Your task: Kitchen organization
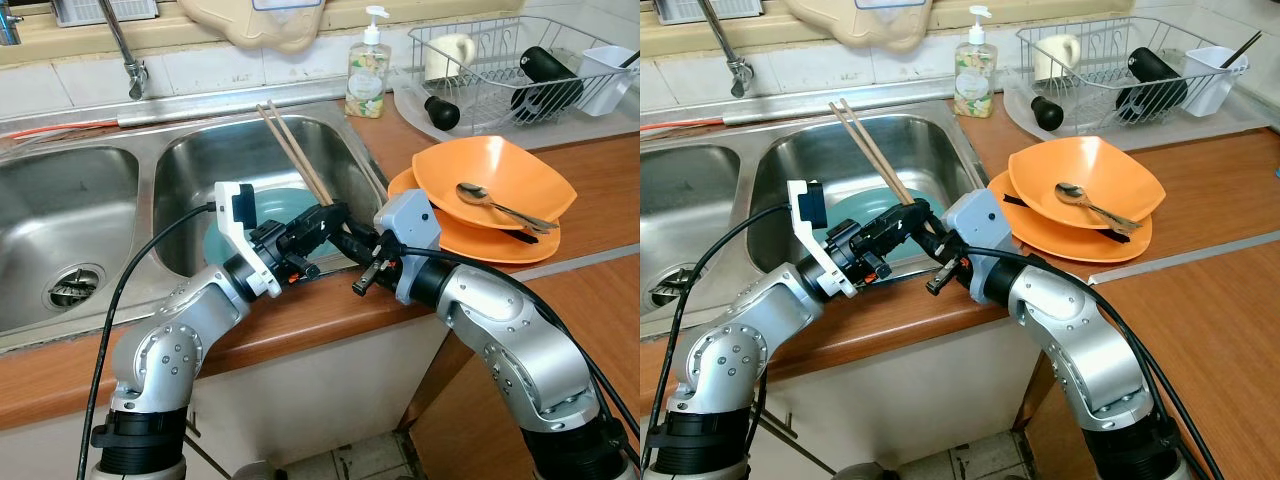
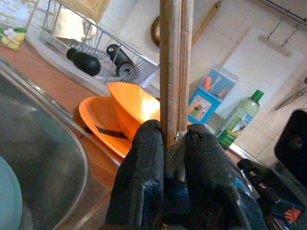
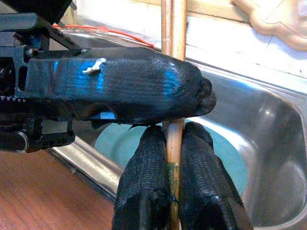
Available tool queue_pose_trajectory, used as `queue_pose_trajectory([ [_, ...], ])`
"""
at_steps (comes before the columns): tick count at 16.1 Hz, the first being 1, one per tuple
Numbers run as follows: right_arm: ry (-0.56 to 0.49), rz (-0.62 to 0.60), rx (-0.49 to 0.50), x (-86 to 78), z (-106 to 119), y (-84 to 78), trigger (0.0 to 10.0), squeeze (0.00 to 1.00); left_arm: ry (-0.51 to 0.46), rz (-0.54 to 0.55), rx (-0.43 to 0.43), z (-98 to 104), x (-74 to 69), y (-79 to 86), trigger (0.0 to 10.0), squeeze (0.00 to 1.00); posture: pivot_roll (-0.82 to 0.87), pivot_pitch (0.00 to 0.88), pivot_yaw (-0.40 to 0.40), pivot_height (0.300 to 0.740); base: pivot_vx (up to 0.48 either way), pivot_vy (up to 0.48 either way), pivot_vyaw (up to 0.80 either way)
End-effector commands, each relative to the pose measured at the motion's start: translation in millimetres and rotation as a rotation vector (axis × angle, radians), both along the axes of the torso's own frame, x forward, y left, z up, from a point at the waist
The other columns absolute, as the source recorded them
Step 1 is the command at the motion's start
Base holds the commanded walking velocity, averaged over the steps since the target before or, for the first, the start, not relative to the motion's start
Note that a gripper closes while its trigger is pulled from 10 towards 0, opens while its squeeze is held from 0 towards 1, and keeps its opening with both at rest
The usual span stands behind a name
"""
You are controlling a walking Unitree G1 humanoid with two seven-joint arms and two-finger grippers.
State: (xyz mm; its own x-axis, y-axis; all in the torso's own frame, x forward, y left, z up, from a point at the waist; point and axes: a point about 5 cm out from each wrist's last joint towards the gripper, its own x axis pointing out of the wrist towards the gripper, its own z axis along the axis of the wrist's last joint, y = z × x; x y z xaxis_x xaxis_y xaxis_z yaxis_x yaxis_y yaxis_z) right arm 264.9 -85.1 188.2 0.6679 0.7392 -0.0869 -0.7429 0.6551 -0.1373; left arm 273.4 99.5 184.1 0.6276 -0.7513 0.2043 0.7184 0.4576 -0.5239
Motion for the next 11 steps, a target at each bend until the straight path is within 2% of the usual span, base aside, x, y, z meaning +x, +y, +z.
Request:
queue_pose_trajectory([
  [1, -0.01, -0.054, -0.024, 6.4, 2, -4.8, 10.0, 0.0, 0.0, 0.002, 0.017, 0, 1.7, -1.4, 0.0, 0.0, -0.04, 0.0, 0.08, 0.74, 0.0, 0.0, 0.0],
  [2, -0.013, -0.067, -0.028, 8.2, 2, -5.3, 10.0, 1.0, -0.002, 0.013, 0.017, 1, 3.2, -0.3, 0.0, 0.0, -0.04, 0.0, 0.081, 0.74, 0.0, 0.0, 0.0],
  [7, -0.01, -0.101, 0.006, 11.2, 5, -9.4, 10.0, 1.0, -0.014, 0.093, 0.023, 5, 15.0, 6.8, 0.0, 0.0, -0.04, 0.0, 0.085, 0.74, 0.0, 0.0, 0.0],
  [9, -0.029, -0.154, -0.017, 14.5, 4, -16.4, 10.0, 1.0, -0.009, 0.206, 0.049, 9, 34.3, 15.8, 0.0, 0.0, -0.04, 0.0, 0.087, 0.74, 0.0, 0.0, 0.0],
  [10, -0.04, -0.163, -0.024, 15.3, 4, -17.8, 10.0, 1.0, -0.003, 0.23, 0.051, 10, 38.1, 17.8, 0.0, 0.0, -0.04, 0.0, 0.087, 0.74, 0.0, 0.0, 0.0],
  [11, -0.05, -0.185, -0.046, 17.0, 5, -21.9, 10.0, 0.9, 0.037, 0.309, 0.076, 9, 51.2, 23.9, 0.0, 0.0, -0.04, 0.0, 0.089, 0.74, 0.0, 0.0, 0.0],
])
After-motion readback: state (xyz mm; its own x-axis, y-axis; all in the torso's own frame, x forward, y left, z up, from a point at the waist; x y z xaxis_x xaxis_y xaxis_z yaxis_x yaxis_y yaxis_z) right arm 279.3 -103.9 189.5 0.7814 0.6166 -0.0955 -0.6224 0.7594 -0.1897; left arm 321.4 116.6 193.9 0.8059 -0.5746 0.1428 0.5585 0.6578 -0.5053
